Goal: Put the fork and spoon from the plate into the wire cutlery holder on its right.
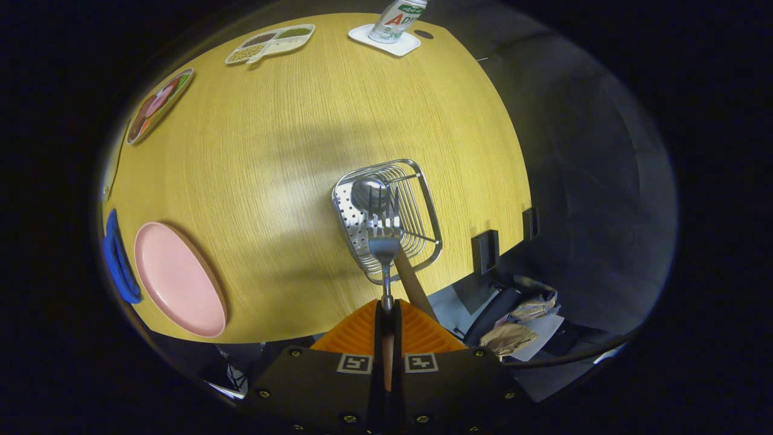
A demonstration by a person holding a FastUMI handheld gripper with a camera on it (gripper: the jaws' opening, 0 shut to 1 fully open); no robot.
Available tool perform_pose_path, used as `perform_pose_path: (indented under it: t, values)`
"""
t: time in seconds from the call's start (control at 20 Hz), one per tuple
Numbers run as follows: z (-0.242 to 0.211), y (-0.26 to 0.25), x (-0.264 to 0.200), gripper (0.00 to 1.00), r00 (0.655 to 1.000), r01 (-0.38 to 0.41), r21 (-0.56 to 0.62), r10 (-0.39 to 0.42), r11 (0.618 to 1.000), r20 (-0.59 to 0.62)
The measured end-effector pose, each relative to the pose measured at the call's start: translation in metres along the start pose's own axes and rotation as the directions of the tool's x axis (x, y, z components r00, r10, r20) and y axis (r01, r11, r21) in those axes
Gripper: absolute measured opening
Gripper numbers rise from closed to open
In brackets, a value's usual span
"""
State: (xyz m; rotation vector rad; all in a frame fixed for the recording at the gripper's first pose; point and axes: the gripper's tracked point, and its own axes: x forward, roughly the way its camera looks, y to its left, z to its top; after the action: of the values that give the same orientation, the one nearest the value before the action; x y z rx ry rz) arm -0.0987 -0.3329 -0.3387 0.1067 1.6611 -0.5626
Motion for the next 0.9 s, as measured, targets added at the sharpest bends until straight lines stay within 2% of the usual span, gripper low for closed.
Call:
perform_pose_path:
  t: [0.2, 0.35, 0.4, 0.45, 0.75, 0.8, 0.85, 0.9]
  values:
    - [-0.001, 0.001, 0.001, 0.07, 0.998, -0.022, -0.005, 0.022, 1.000, -0.052]
    - [0.005, 0.001, -0.003, 0.10, 0.999, -0.020, 0.008, 0.021, 1.000, -0.035]
    - [0.006, -0.002, -0.004, 0.18, 0.999, -0.003, 0.003, 0.003, 1.000, -0.036]
    - [0.007, -0.004, -0.005, 0.19, 0.999, 0.001, -0.001, -0.001, 1.000, -0.033]
    - [0.013, -0.001, -0.013, 0.20, 1.000, 0.001, -0.003, -0.001, 1.000, -0.002]
    - [0.014, 0.000, -0.014, 0.49, 1.000, 0.001, 0.003, -0.001, 1.000, 0.005]
    - [0.014, 0.003, -0.016, 0.55, 1.000, -0.007, 0.006, 0.007, 1.000, 0.012]
    - [0.015, 0.002, -0.017, 0.56, 1.000, -0.009, 0.006, 0.009, 1.000, 0.022]
